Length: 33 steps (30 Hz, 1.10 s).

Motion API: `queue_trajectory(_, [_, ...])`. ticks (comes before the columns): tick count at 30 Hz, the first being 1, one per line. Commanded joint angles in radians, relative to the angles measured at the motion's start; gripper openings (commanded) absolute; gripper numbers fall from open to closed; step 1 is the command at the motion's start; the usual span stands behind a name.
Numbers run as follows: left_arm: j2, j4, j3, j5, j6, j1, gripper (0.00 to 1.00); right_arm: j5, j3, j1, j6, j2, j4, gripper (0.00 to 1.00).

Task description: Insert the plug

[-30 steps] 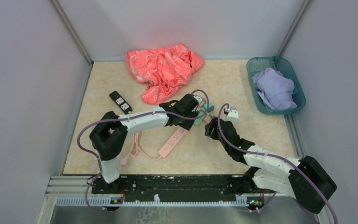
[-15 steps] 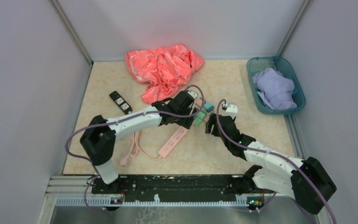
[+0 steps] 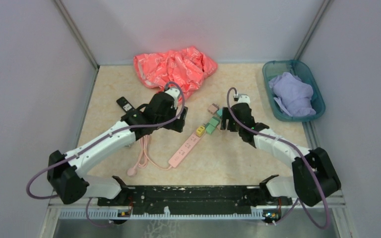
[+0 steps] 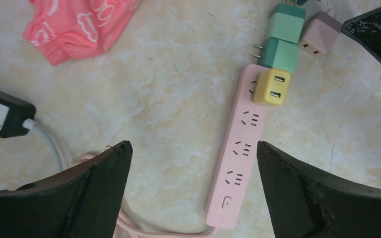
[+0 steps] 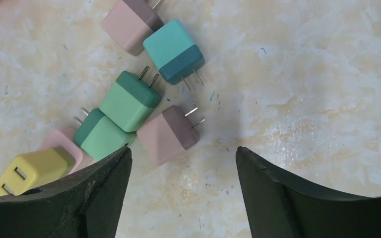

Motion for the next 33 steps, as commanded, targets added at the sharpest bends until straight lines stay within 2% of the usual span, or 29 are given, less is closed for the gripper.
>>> queue_trajectory(1, [-0.101,-0.032,-0.036,-0.052,0.075,0.029,1.00,0.006,0.120,-0.024,-0.040,0.086,-0.031,0.76])
queue_trajectory(9, [-0.195,0.017,-0.124,-0.067,0.116,0.068,1.00,0.069,0.231,-0.027,-0.047,0.238,-0.094,0.76])
queue_trajectory(19, [-0.196,0.003,-0.146,-0.054,0.112,0.077,1.00,0.122,0.272,-0.028,-0.037,0.337,-0.143,0.74])
queue_trajectory(24, [-0.195,0.003,-0.148,-0.044,0.110,0.083,1.00,0.135,0.264,-0.027,-0.024,0.331,-0.209,0.72])
queue_trajectory(33, [-0.184,0.004,-0.145,-0.006,0.109,0.094,1.00,0.026,0.165,-0.024,0.009,0.224,-0.270,0.66])
